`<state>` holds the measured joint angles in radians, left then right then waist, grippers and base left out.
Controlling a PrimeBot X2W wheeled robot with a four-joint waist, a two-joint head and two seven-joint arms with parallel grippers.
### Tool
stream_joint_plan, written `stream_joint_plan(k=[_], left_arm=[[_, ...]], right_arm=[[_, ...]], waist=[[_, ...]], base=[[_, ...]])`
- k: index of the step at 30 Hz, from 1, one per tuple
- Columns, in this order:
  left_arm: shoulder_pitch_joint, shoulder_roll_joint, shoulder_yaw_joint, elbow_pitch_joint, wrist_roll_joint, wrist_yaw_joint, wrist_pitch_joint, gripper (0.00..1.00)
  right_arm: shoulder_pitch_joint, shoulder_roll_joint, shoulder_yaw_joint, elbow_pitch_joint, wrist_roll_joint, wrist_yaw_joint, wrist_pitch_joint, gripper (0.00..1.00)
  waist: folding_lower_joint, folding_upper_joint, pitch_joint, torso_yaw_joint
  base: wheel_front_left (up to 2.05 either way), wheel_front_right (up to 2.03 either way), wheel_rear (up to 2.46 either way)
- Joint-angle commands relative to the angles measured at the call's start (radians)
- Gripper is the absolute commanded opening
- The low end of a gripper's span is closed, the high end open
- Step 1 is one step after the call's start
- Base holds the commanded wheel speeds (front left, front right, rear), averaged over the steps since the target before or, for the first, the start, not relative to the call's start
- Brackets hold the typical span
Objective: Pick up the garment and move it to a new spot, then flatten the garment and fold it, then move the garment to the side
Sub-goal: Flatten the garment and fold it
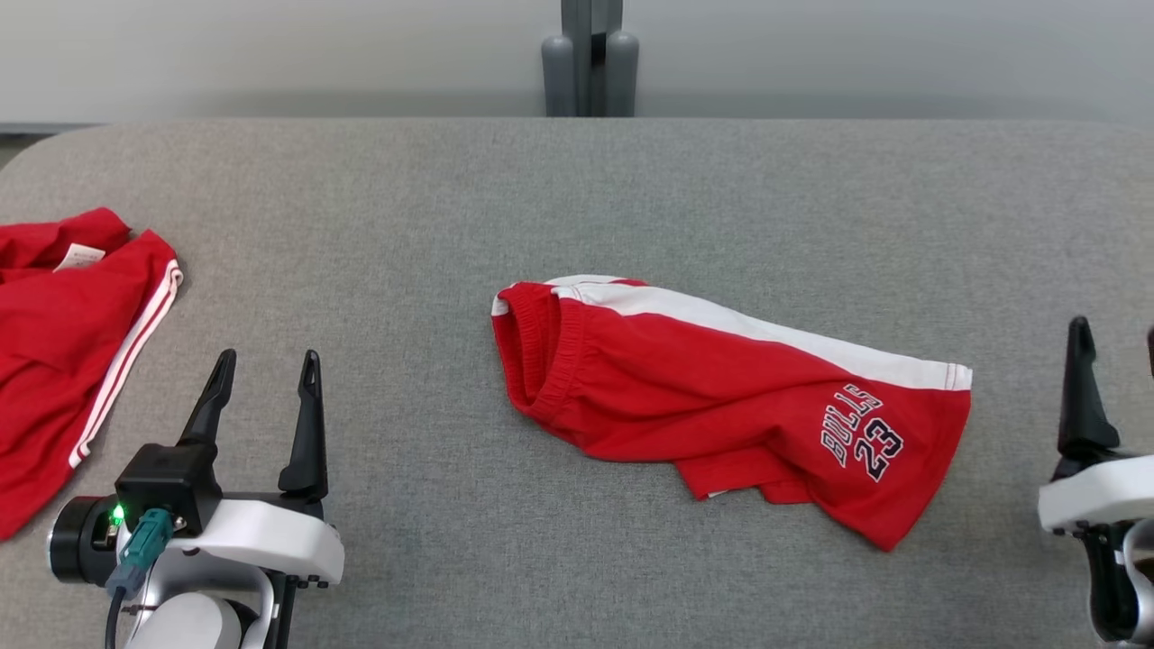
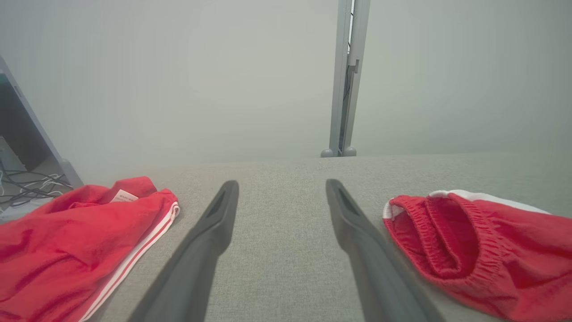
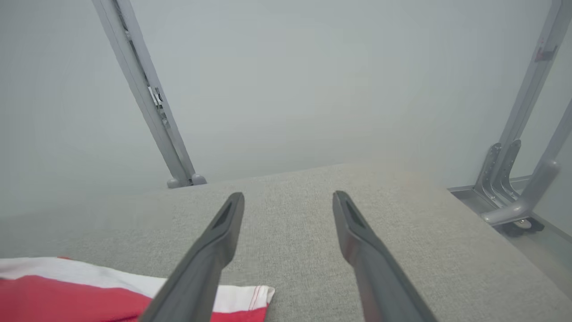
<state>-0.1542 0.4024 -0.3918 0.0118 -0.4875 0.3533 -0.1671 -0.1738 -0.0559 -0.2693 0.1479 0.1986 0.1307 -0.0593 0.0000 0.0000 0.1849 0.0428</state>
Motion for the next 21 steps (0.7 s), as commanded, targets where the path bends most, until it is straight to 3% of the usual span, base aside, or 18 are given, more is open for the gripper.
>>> stream_joint_plan(k=[1,11,21], left_arm=[[0.009,0.011,0.006,-0.007,-0.002,0.009,0.003,1.00],[0.067,0.032,-0.007,-0.055,0.004,0.036,0.041,1.00],[0.109,0.042,-0.011,-0.065,-0.007,0.047,0.048,1.00]], right_arm=[[0.005,0.001,0.018,-0.034,-0.013,0.000,-0.013,1.00],[0.096,0.002,0.230,-0.242,-0.046,0.000,0.055,1.00],[0.225,0.003,0.254,-0.293,-0.012,0.000,0.094,1.00]], waist=[[0.0000,0.0000,-0.022,-0.012],[0.0000,0.0000,-0.102,-0.024],[0.0000,0.0000,-0.139,-0.030]], base=[[0.00,0.00,0.00],[0.00,0.00,0.00],[0.00,0.00,0.00]])
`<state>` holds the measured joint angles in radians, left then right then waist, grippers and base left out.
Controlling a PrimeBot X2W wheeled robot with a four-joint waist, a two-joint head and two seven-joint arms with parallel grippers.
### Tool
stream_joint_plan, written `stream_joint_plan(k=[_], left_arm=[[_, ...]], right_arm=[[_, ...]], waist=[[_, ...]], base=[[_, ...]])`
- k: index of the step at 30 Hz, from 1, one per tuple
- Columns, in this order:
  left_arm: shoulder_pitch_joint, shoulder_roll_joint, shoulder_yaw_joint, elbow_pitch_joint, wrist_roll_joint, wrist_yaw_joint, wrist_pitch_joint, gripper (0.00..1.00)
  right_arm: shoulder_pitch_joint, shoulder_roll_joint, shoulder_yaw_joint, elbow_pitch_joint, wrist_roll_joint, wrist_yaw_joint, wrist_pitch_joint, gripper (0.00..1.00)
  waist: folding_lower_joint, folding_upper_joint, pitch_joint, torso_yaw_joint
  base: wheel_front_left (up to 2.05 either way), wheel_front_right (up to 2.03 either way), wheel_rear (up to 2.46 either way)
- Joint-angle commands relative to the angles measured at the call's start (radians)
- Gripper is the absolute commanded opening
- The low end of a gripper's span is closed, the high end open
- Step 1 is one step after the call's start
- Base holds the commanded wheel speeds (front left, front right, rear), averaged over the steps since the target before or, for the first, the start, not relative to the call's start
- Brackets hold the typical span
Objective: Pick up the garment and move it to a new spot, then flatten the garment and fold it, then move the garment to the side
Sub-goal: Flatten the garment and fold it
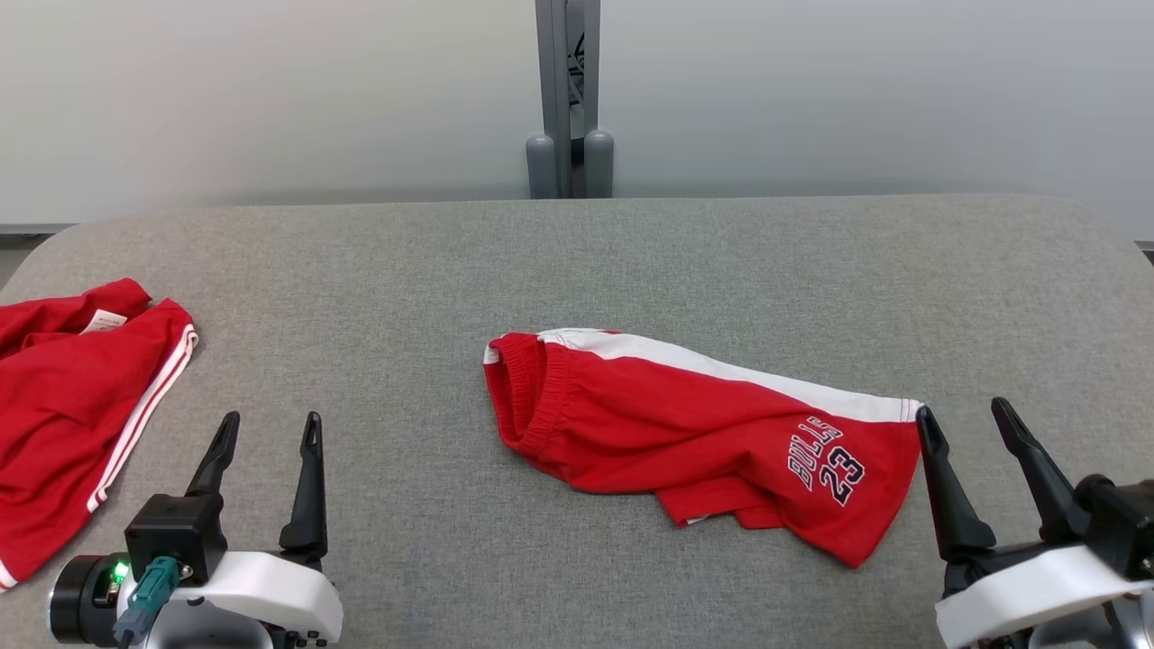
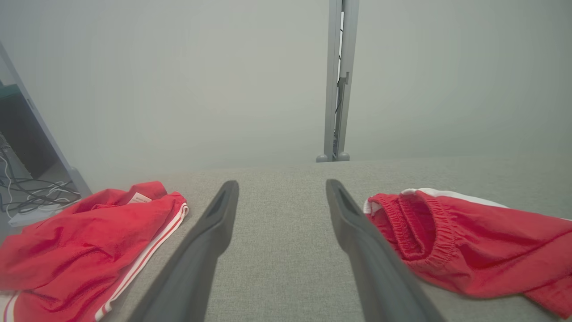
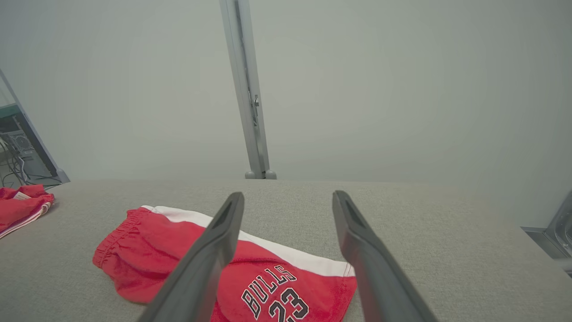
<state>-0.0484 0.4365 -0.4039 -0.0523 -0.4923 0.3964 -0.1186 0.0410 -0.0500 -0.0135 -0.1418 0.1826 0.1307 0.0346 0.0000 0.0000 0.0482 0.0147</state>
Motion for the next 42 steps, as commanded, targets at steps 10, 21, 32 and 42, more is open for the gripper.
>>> stream_joint_plan(k=[10,21,32,42], left_arm=[[0.014,0.013,-0.005,-0.005,-0.007,0.010,0.012,1.00],[-0.058,0.003,-0.036,-0.012,0.010,-0.019,0.015,1.00],[-0.275,-0.089,-0.188,0.130,0.021,-0.169,0.090,1.00],[-0.339,-0.162,-0.225,0.371,-0.056,-0.258,0.142,1.00]], right_arm=[[0.043,-0.003,-0.022,-0.026,0.018,0.000,0.011,1.00],[0.027,-0.003,-0.013,-0.027,0.018,0.000,0.011,1.00],[-0.030,-0.003,0.020,-0.020,0.028,0.000,-0.011,1.00],[-0.053,-0.003,0.020,0.014,0.051,0.000,-0.056,1.00]], waist=[[0.0000,0.0000,-0.008,0.001],[0.0000,0.0000,0.002,-0.002],[0.0000,0.0000,0.107,-0.100],[0.0000,0.0000,0.172,-0.160]], base=[[0.00,0.00,0.00],[0.00,0.00,0.00],[0.00,0.00,0.00],[0.00,0.00,0.00]])
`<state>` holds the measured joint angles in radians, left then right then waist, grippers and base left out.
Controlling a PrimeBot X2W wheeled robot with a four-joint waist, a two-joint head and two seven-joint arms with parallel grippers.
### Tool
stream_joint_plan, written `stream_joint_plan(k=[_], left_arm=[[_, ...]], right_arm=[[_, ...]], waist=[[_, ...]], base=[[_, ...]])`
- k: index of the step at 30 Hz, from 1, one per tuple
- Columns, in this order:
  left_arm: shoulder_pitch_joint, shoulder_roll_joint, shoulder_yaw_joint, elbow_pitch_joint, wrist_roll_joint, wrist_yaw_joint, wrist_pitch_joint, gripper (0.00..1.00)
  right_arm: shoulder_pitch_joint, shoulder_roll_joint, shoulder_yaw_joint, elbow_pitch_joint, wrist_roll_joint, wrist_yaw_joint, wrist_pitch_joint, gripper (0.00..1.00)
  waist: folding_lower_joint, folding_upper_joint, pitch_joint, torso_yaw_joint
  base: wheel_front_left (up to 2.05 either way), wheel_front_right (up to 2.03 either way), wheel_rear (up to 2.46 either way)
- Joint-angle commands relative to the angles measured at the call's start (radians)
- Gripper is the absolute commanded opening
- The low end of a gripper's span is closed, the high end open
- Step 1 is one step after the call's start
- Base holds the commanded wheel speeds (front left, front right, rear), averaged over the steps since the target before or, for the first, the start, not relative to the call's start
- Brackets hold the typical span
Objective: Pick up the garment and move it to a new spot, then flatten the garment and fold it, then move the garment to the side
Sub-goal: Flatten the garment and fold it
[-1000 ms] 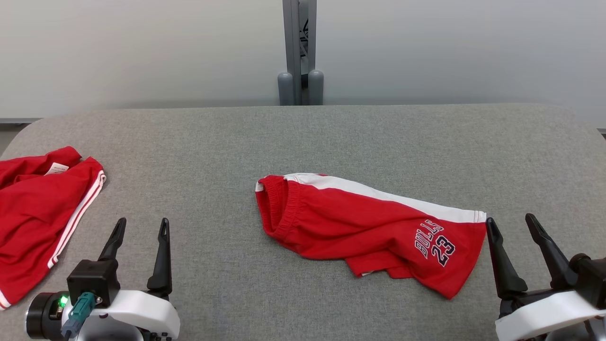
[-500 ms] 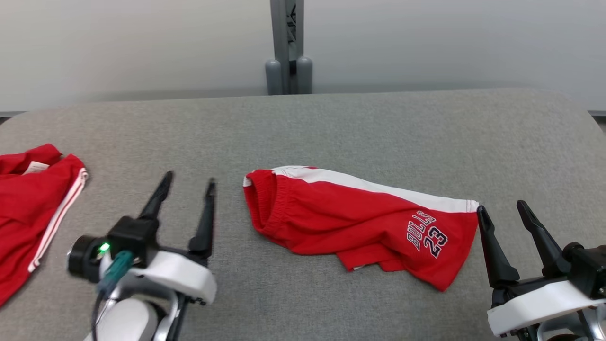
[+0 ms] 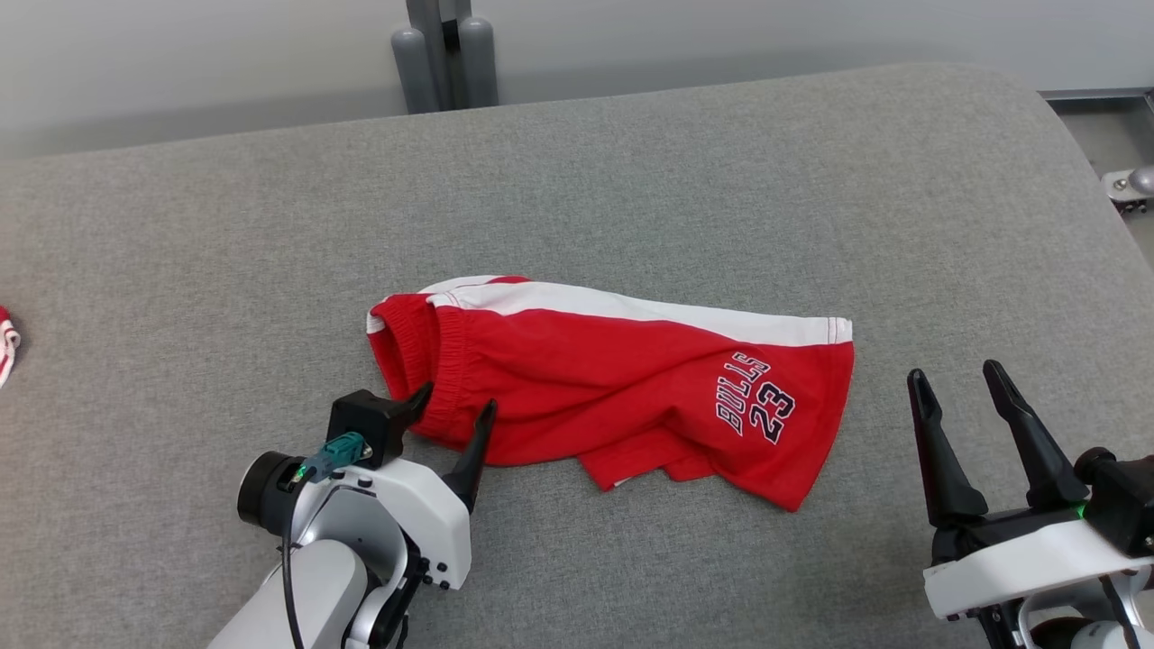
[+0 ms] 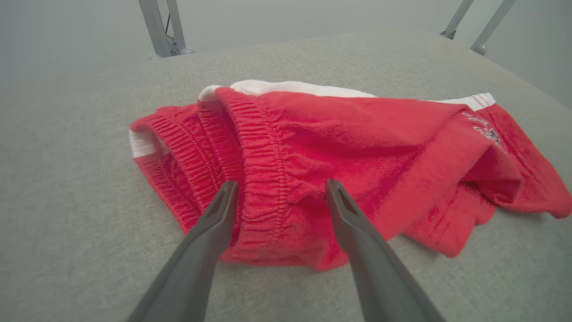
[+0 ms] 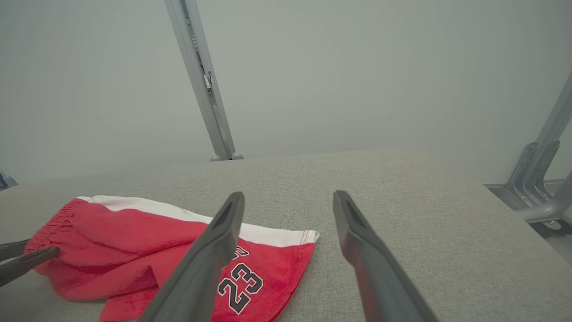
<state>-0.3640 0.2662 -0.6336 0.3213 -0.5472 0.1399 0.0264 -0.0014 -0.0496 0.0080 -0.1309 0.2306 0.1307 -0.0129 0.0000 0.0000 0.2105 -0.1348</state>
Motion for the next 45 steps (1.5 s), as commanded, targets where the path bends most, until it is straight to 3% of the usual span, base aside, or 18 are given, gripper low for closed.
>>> stream_joint_plan(k=[1,2,4,24,25,26,27,36,45], left_arm=[[-0.024,0.000,0.005,0.013,-0.011,-0.009,-0.007,1.00],[-0.021,-0.006,0.003,0.024,-0.013,-0.017,-0.009,0.93],[-0.023,-0.008,0.001,0.043,-0.017,-0.025,-0.021,0.00],[0.185,0.060,0.000,-0.026,-0.068,-0.003,-0.046,0.00],[0.190,0.058,0.003,-0.022,-0.076,-0.005,-0.039,0.13],[0.192,0.060,0.007,-0.020,-0.079,-0.001,-0.040,0.70],[0.194,0.059,0.010,-0.017,-0.085,0.002,-0.039,1.00],[0.226,0.083,0.052,-0.050,-0.110,0.044,-0.054,1.00],[0.264,0.162,0.116,-0.174,-0.112,0.109,-0.050,1.00]], right_arm=[[-0.013,-0.003,-0.004,0.006,0.004,0.000,-0.011,1.00],[-0.014,-0.003,-0.005,0.007,0.005,0.000,-0.014,1.00],[-0.015,-0.003,-0.010,0.012,0.006,0.000,-0.020,1.00],[-0.037,-0.003,-0.034,0.002,-0.023,0.000,0.022,1.00],[-0.037,-0.004,-0.036,0.001,-0.022,0.000,0.024,1.00],[-0.037,-0.004,-0.038,0.001,-0.023,0.000,0.027,1.00],[-0.036,-0.004,-0.039,0.001,-0.023,0.000,0.028,1.00],[-0.022,-0.003,-0.072,-0.007,-0.032,0.000,0.038,1.00],[-0.027,-0.004,-0.104,-0.020,-0.043,0.000,0.043,1.00]], waist=[[0.0000,0.0000,0.012,-0.011],[0.0000,0.0000,0.013,-0.012],[0.0000,0.0000,0.018,-0.010],[0.0000,0.0000,0.044,0.116],[0.0000,0.0000,0.044,0.119],[0.0000,0.0000,0.042,0.122],[0.0000,0.0000,0.040,0.124],[0.0000,0.0000,-0.010,0.138],[0.0000,0.0000,-0.056,0.150]], base=[[0.00,0.00,0.00],[0.00,0.00,0.00],[0.00,0.00,0.00],[0.00,0.00,0.00],[0.00,0.00,0.00],[0.00,0.00,0.00],[0.00,0.00,0.00],[0.00,0.00,0.00],[0.00,0.00,0.00]])
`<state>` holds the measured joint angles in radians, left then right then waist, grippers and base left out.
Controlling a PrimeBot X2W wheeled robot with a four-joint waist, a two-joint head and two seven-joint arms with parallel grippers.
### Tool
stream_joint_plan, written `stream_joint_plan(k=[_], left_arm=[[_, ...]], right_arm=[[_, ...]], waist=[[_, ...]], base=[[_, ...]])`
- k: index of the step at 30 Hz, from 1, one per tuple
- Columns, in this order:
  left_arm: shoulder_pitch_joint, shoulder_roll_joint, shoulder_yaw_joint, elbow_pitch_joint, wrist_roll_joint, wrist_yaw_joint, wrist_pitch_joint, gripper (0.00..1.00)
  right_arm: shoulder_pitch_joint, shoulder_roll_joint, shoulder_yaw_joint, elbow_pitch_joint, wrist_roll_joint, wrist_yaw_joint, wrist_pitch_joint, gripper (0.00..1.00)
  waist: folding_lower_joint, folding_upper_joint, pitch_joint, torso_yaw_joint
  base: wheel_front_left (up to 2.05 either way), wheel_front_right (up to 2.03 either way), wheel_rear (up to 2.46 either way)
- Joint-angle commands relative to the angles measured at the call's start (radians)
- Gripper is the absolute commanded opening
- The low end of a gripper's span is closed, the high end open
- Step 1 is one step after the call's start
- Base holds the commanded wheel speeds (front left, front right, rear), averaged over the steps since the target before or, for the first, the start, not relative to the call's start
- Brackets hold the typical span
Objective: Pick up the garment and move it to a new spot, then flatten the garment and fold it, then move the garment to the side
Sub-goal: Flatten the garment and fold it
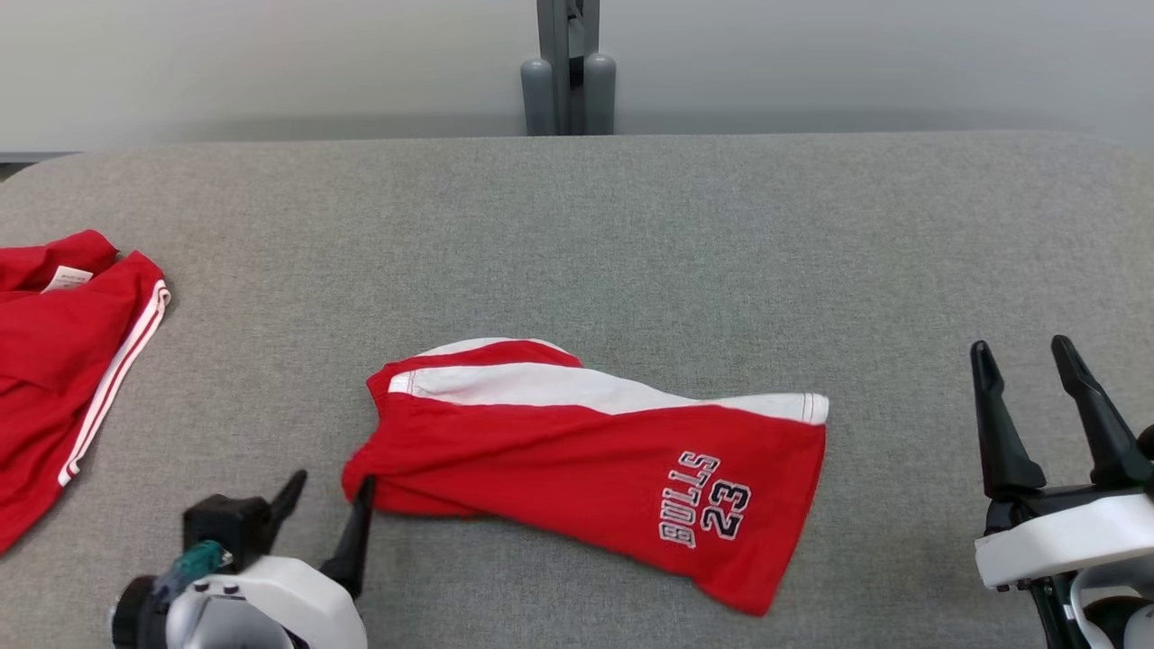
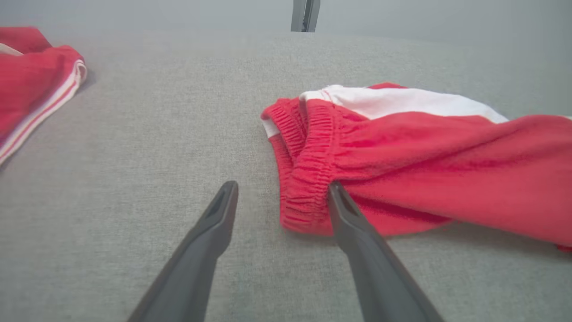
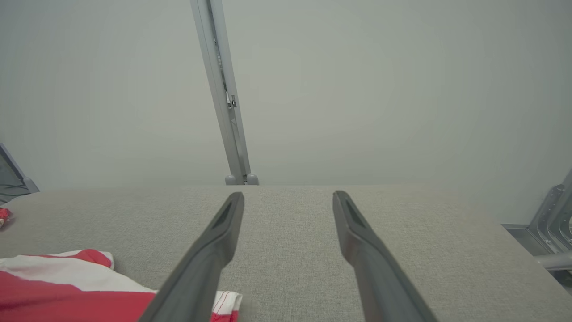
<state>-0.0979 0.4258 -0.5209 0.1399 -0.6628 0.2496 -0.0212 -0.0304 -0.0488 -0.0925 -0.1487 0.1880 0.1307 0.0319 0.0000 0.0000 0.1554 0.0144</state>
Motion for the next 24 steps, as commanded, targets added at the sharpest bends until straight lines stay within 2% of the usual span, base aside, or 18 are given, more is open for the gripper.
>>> stream_joint_plan(k=[1,6,14,15,24], left_arm=[[0.002,0.007,0.009,-0.008,0.006,0.007,-0.007,1.00],[-0.013,0.030,0.050,-0.100,0.030,0.054,-0.048,1.00],[-0.059,0.058,0.072,-0.239,0.084,0.116,-0.045,1.00],[-0.073,0.062,0.073,-0.267,0.108,0.134,-0.050,1.00],[-0.056,0.051,0.095,-0.277,0.119,0.164,-0.105,1.00]], right_arm=[[0.001,-0.004,-0.006,-0.003,-0.002,0.000,0.000,1.00],[-0.006,-0.004,-0.015,-0.012,-0.004,0.000,0.004,1.00],[-0.019,-0.004,-0.003,-0.010,-0.011,0.000,0.007,1.00],[-0.020,-0.004,0.005,-0.009,-0.011,0.000,0.005,1.00],[0.008,-0.004,0.054,0.014,0.000,0.000,-0.012,1.00]], waist=[[0.0000,0.0000,-0.005,0.002],[0.0000,0.0000,-0.024,0.005],[0.0000,0.0000,-0.049,-0.001],[0.0000,0.0000,-0.056,-0.002],[0.0000,0.0000,-0.089,-0.017]], base=[[0.00,0.00,0.00],[0.00,0.00,0.00],[0.00,0.00,0.00],[0.00,0.00,0.00],[0.00,0.00,0.00]])
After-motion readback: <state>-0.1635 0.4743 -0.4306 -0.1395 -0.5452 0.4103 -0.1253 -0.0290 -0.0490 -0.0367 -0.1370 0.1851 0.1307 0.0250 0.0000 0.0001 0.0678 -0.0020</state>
